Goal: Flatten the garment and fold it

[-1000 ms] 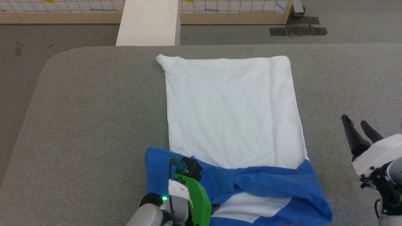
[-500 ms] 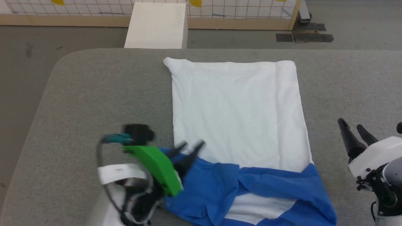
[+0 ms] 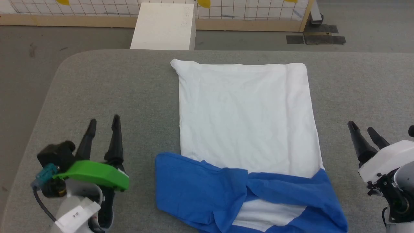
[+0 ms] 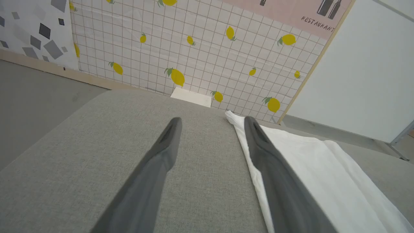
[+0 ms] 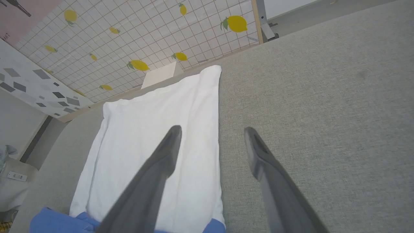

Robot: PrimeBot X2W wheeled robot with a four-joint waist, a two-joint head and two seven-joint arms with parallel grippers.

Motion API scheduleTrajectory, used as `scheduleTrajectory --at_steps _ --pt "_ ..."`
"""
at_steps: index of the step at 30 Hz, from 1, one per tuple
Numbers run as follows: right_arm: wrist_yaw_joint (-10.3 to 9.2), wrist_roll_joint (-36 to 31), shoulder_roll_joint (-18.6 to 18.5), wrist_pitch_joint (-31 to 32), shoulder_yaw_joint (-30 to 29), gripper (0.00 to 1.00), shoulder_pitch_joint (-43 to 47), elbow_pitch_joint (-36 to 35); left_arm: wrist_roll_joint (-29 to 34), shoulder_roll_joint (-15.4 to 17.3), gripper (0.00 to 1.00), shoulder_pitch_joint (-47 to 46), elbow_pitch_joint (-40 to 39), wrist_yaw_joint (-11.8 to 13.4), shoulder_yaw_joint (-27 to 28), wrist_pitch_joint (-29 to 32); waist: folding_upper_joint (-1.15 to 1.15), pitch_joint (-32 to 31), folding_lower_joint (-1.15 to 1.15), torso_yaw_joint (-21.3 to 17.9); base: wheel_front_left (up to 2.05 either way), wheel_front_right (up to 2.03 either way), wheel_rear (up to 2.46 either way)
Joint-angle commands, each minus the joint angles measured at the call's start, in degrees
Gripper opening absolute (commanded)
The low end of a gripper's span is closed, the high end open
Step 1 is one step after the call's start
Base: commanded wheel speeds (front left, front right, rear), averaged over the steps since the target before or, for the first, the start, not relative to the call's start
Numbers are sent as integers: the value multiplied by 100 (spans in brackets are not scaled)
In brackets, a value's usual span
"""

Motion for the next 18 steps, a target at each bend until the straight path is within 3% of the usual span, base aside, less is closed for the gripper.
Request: scheduleTrajectory --at_steps 1,6,13,18 --pt "-8 -27 3 -27 1 100 37 -35 -7 -41 100 106 105 21 -1 -79 0 25 0 -3 0 0 0" --pt "-8 -47 3 -12 -36 100 37 -54 -299 -123 100 203 471 -78 -190 442 0 39 0 8 0 0 0" --pt "-8 -54 3 -7 -76 100 35 -50 -901 -36 100 249 345 -97 -685 2601 0 50 0 12 0 0 0" --pt "-8 -44 3 -16 -55 100 7 -24 -1112 33 100 242 79 79 -810 3472 0 106 0 -27 0 0 0"
